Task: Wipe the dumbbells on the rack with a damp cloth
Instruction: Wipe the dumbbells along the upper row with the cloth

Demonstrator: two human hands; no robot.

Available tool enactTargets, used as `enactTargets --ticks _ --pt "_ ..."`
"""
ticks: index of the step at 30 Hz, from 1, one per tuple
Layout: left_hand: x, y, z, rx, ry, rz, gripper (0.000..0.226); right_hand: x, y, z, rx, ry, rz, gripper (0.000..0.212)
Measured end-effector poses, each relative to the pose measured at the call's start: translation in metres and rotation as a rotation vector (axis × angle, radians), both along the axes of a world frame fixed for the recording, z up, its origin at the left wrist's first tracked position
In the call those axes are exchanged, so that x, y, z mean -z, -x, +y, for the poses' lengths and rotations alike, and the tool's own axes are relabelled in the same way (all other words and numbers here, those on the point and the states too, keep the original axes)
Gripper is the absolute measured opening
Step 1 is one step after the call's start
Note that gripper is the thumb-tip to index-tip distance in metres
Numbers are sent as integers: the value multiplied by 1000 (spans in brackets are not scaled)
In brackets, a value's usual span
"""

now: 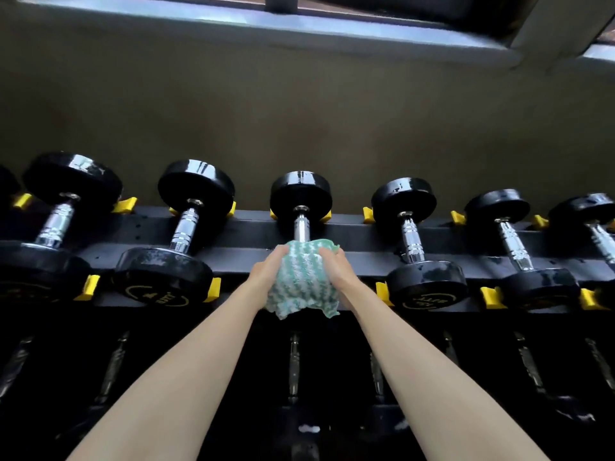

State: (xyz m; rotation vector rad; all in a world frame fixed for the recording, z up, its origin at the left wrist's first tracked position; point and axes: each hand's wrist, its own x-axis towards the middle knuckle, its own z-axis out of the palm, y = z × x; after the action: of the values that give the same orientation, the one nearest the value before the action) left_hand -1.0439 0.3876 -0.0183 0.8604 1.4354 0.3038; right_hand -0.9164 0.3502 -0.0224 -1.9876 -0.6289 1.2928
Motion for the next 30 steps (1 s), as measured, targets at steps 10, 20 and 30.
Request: enactTargets --ticks 10,20,30 --pt "-6 -17 -55 40 -528 405 57 29 -1 -24 353 -61 318 46" --pt "11 -19 -68 593 -1268 808 48 4 0 -63 488 -215 682 25" --pt "3 -63 -77 966 -1654 748 7 18 -30 -84 486 -86 282 19"
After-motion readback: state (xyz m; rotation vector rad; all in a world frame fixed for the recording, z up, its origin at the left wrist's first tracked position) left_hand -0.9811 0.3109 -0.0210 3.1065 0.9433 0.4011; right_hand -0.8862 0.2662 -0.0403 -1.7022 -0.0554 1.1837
